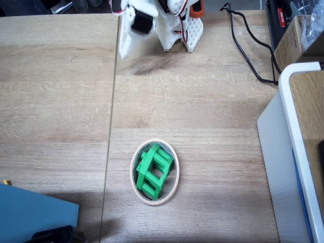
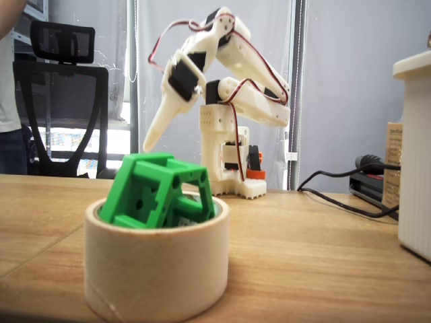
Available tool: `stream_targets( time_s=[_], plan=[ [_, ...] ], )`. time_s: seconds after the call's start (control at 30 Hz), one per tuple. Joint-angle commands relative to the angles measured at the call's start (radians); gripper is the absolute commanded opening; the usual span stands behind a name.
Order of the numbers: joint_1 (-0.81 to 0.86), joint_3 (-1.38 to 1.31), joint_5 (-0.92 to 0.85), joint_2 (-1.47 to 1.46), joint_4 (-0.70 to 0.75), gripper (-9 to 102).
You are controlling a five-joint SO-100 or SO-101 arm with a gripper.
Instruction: Grasp a component and put it in the bin.
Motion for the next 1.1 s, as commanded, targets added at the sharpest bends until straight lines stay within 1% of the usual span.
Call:
stream_targets(
  time_s=[0.0,0.17,0.27,0.7,1.07],
  plan=[
    [0.017,0.048,-0.060,0.021,-0.014,2],
    [0.025,0.106,-0.173,0.025,-0.012,2],
    [0.025,0.121,-0.189,0.025,-0.012,2],
    [0.025,0.210,-0.199,0.025,-0.012,2],
    [0.023,0.213,-0.201,0.025,0.002,1]
  ],
)
